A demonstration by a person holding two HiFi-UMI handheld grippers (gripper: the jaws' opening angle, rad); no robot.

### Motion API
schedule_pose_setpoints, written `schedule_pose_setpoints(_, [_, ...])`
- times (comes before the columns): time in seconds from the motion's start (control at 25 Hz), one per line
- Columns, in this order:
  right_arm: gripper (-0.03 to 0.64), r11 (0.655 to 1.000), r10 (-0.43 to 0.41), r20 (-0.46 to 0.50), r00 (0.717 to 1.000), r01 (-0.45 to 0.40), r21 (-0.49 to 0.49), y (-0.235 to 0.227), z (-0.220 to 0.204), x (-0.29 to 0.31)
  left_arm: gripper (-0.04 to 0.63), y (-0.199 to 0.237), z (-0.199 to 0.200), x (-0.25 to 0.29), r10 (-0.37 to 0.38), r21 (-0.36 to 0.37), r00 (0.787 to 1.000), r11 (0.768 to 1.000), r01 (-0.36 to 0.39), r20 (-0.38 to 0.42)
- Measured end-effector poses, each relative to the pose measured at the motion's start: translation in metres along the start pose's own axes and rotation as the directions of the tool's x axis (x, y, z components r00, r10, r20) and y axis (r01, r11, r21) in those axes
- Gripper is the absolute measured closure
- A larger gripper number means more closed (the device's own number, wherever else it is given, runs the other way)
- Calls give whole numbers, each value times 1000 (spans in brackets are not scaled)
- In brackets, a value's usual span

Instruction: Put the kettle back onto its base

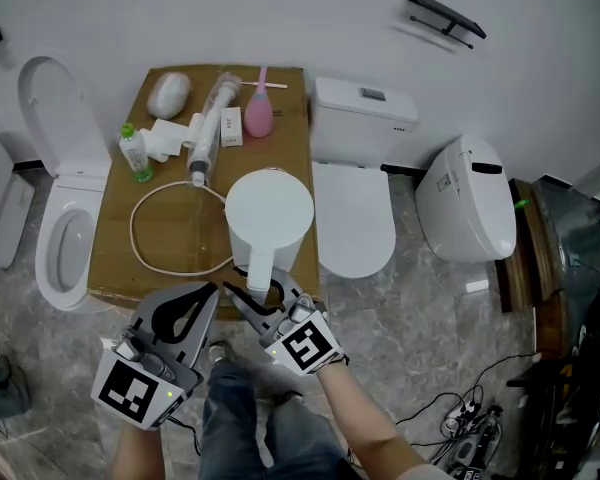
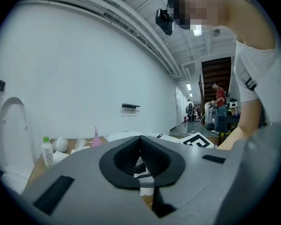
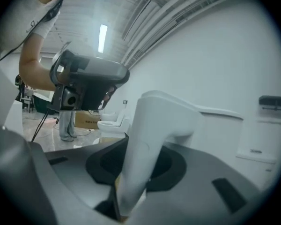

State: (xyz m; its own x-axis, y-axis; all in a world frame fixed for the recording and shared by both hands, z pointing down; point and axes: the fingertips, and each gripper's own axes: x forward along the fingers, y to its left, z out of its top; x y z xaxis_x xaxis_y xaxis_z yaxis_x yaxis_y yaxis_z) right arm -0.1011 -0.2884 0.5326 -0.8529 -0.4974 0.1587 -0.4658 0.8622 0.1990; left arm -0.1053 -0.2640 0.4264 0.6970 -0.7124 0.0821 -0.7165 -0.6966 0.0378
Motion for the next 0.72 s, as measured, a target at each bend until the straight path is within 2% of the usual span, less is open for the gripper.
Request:
schedule_pose_setpoints(0.12, [480,997,34,23,999,-36,74,-3,-6,-16,593,-3,-2,-1,1,7,1000,1000,-1,-9])
schedule_pose_setpoints(0.2, [474,998,39,9,999,-40,55,-4,-10,-29,594,-4,0,0,6,21,1000,1000,-6,5])
schedule_pose_setpoints(0.28, [474,999,9,2,1000,-9,32,-7,-8,-44,594,-6,-3,0,7,21,1000,1000,-6,-14])
schedule_pose_setpoints(0.4, [478,997,-41,41,998,38,61,-14,11,-71,594,-17,1,2,4,27,1000,1000,-3,-20])
schedule_pose_setpoints(0.56, [585,997,-36,65,997,32,72,-10,48,-104,593,-45,18,5,7,49,1000,999,-8,3])
schedule_pose_setpoints(0.72, [607,995,3,102,995,-12,95,5,89,-134,593,-84,44,-1,30,56,999,998,-32,37])
